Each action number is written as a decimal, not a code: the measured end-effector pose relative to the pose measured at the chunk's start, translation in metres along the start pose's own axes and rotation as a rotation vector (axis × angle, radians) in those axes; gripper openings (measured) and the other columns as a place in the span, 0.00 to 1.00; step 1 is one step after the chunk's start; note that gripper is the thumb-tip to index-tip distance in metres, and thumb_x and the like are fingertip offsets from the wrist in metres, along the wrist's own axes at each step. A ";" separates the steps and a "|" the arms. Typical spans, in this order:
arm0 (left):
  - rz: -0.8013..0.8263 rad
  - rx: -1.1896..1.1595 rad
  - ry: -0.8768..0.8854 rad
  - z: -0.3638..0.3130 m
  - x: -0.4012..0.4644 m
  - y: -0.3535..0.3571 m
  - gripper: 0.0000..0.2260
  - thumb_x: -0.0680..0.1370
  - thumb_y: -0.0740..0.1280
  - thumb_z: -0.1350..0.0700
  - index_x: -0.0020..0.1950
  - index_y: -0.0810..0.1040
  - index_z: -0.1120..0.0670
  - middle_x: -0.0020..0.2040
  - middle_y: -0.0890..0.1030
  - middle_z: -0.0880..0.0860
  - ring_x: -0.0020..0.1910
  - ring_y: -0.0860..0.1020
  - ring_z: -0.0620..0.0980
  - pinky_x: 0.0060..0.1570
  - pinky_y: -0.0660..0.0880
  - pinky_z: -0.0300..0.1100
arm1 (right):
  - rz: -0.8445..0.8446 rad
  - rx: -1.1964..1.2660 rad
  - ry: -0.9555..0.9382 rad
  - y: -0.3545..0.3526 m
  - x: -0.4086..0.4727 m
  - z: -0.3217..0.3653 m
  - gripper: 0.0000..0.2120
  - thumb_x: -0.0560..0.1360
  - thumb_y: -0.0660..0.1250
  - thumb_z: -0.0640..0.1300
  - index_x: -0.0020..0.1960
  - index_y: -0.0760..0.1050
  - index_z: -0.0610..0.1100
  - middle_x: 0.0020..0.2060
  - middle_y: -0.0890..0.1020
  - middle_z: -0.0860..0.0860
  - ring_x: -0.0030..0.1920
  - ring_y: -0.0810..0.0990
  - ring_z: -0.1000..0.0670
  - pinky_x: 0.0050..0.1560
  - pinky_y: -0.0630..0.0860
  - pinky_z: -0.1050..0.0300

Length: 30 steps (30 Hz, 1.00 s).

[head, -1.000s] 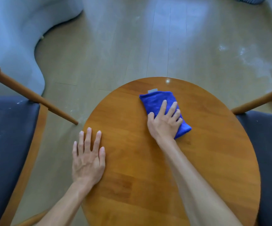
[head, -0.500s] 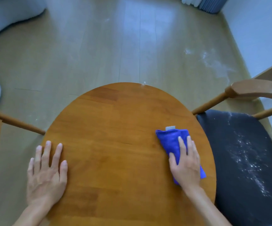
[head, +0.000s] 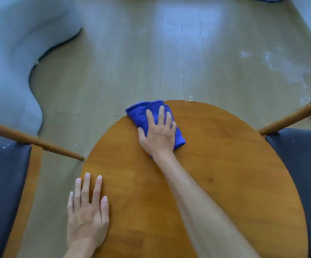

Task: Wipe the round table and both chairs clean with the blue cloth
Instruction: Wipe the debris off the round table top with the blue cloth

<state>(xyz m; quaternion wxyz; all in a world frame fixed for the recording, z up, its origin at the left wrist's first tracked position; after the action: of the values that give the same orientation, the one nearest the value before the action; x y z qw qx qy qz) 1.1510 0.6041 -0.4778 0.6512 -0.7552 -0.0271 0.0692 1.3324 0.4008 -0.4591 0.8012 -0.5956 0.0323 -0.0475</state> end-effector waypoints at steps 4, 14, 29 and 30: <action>-0.041 -0.159 0.017 0.006 -0.001 -0.004 0.28 0.77 0.50 0.46 0.72 0.68 0.59 0.75 0.64 0.59 0.75 0.59 0.59 0.71 0.56 0.56 | 0.080 0.064 -0.307 0.016 -0.113 0.061 0.31 0.71 0.62 0.56 0.73 0.64 0.52 0.76 0.58 0.41 0.74 0.58 0.37 0.71 0.58 0.39; 0.084 -0.263 0.001 0.059 0.020 0.052 0.26 0.75 0.52 0.43 0.73 0.63 0.48 0.79 0.52 0.43 0.78 0.50 0.49 0.76 0.48 0.49 | -0.009 0.029 -0.032 -0.086 -0.179 -0.215 0.26 0.72 0.71 0.47 0.69 0.72 0.45 0.73 0.66 0.40 0.72 0.65 0.38 0.68 0.66 0.41; 0.150 -0.620 -0.298 0.023 -0.028 -0.022 0.26 0.81 0.60 0.55 0.78 0.56 0.50 0.79 0.50 0.52 0.77 0.50 0.49 0.73 0.49 0.46 | -0.082 0.036 0.532 -0.016 -0.357 -0.047 0.27 0.76 0.60 0.54 0.72 0.68 0.45 0.74 0.61 0.38 0.72 0.63 0.36 0.64 0.66 0.37; 0.144 -0.669 -0.319 0.025 -0.026 -0.024 0.25 0.82 0.59 0.54 0.78 0.56 0.50 0.79 0.53 0.52 0.77 0.52 0.49 0.73 0.50 0.44 | -0.054 0.047 0.463 -0.008 -0.357 -0.017 0.27 0.75 0.61 0.54 0.72 0.68 0.46 0.74 0.61 0.38 0.72 0.63 0.36 0.66 0.65 0.37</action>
<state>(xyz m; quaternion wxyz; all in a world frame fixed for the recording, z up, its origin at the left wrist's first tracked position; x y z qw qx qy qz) 1.1227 0.6290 -0.4563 0.3496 -0.9059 -0.0964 0.2188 0.9754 0.4231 -0.4584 0.7845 -0.5508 0.1981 -0.2048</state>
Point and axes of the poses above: each hand's wrist, its own x-axis towards the middle knuckle, its own y-axis out of the palm, z = x × y, the point moved 8 cm from there along x, towards the middle knuckle
